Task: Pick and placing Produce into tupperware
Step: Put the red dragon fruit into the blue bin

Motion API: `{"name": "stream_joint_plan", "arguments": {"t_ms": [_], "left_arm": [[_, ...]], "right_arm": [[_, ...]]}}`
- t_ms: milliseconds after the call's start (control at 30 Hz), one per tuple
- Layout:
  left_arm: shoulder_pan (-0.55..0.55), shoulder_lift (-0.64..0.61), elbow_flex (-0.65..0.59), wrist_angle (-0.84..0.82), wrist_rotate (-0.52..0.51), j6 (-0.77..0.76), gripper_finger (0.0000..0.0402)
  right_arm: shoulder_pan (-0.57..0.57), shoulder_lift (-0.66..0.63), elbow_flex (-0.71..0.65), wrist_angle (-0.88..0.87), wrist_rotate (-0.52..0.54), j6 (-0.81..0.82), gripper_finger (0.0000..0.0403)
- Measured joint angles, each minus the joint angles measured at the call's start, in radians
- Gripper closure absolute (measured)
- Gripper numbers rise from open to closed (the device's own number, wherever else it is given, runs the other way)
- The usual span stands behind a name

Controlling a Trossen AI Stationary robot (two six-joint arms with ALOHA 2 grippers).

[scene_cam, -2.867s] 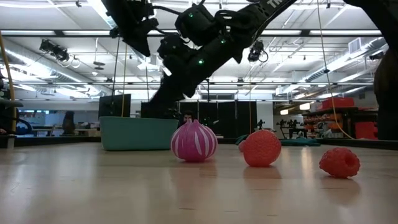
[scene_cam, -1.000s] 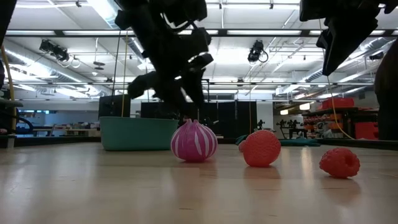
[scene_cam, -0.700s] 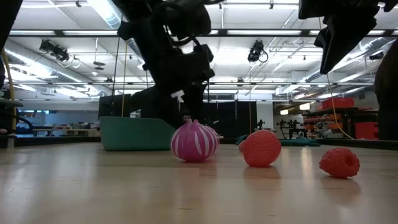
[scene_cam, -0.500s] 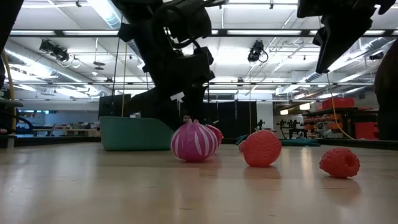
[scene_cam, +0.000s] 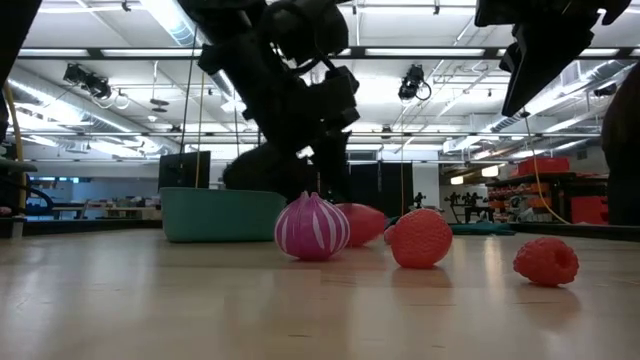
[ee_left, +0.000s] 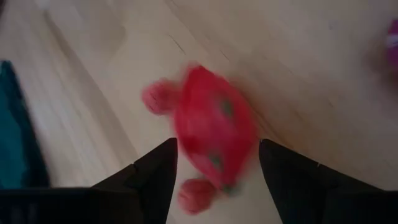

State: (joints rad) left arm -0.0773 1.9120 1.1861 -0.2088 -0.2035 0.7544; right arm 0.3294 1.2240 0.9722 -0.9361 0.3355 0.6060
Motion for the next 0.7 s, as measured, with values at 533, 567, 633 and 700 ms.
{"name": "stream_joint_plan", "arguments": {"t_ms": [533,567,633,700], "left_arm": [[-0.006,0.086,-0.001,0.207,-0.001,-0.032,0.0168],[-0.006,0.087,-0.001,0.224,0.000,-0.048,0.0168],[-0.007,0.087,-0.001,0.252,-0.002,-0.074,0.0168],[-0.011,0.087,-0.001,0.260,-0.002,-0.077,0.0168]], "right_arm": [[-0.031,0.010,-0.021,0.076,0.007,-0.034,0.0279],[-0.043,0.011,-0.037,0.101,0.007,-0.034,0.0279],[-0.062,0.014,-0.090,0.174,0.003,-0.030,0.0279],[-0.081,0.018,-0.162,0.273,-0.009,-0.016,0.0279]]}}
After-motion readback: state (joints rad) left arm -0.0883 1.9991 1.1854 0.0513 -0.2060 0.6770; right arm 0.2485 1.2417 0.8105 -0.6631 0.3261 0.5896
